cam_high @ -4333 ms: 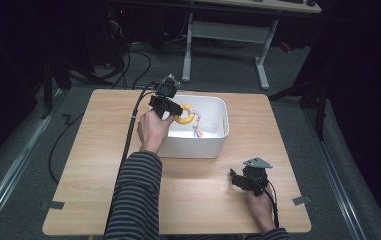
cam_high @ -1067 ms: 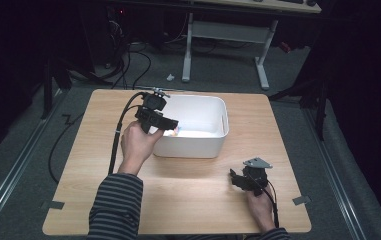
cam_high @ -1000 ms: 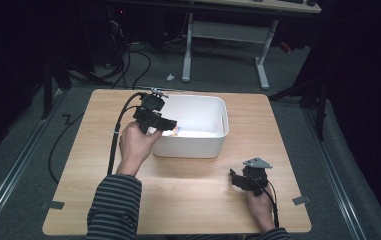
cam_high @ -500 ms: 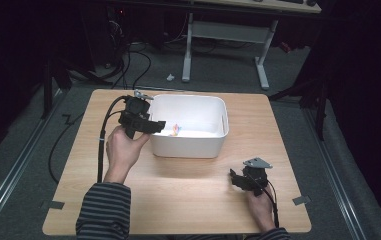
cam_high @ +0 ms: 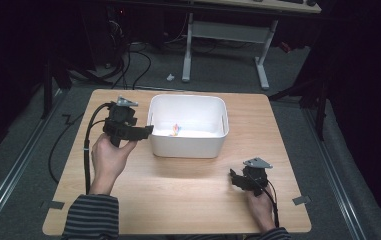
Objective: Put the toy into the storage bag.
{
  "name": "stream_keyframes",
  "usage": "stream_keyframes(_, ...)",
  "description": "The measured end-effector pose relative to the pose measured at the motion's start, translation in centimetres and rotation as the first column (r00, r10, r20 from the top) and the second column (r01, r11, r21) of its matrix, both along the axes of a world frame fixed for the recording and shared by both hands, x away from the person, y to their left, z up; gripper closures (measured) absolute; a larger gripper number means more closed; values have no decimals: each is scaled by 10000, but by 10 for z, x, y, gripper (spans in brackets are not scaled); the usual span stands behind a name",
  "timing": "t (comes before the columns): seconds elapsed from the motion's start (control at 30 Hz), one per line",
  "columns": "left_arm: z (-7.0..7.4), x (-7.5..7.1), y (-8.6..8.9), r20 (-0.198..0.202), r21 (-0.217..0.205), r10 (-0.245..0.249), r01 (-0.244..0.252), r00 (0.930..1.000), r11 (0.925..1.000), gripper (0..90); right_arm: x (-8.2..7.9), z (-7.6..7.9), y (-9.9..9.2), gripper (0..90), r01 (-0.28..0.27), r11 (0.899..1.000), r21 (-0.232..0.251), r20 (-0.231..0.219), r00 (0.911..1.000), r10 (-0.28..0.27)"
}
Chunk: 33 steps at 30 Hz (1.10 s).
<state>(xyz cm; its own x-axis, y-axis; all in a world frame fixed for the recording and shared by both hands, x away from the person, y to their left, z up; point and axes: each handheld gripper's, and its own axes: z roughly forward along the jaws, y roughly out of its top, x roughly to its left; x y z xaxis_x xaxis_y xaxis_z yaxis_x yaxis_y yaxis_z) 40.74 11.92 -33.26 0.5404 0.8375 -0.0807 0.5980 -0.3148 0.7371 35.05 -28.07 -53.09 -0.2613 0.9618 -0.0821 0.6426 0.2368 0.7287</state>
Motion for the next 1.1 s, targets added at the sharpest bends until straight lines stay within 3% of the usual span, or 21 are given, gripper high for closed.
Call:
stream_keyframes(0.4,-16,-22,32,191,-665,326,-313,9993,9973,380,0,0,0,280,-82,9999,76,-49,10000,82)
stream_keyframes(0.6,-27,-30,43,100,-660,471,-463,9988,9967,378,0,0,0,279,-43,9999,112,-79,10000,44)
stream_keyframes(0.8,-41,-38,50,46,-665,602,-598,9982,9960,375,0,0,0,280,-47,9999,109,-75,10000,48)
stream_keyframes(1.1,-70,-48,56,-90,-1020,712,-718,9974,9922,377,0,0,0,281,-39,9999,117,-79,10000,40)
